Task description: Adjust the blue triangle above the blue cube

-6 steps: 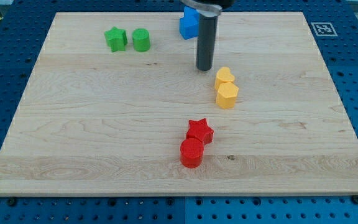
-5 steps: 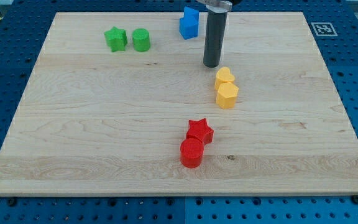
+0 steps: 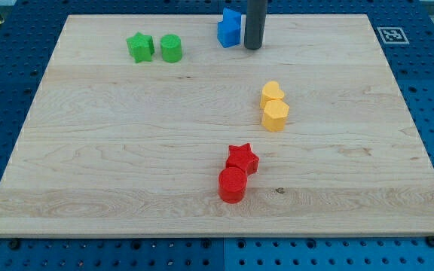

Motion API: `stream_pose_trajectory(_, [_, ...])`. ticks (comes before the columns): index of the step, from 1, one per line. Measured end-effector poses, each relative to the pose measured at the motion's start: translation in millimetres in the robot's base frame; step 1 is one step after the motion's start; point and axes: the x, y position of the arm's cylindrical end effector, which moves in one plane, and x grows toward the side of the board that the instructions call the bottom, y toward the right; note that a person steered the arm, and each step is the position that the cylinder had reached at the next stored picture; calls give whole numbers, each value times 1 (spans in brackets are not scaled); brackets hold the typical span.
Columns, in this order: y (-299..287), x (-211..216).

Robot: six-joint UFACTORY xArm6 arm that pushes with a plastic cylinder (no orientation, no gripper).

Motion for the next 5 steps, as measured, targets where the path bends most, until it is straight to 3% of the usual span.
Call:
stream_pose_trajectory(2, [0, -50])
stream_pose_trajectory(5, [-15, -78])
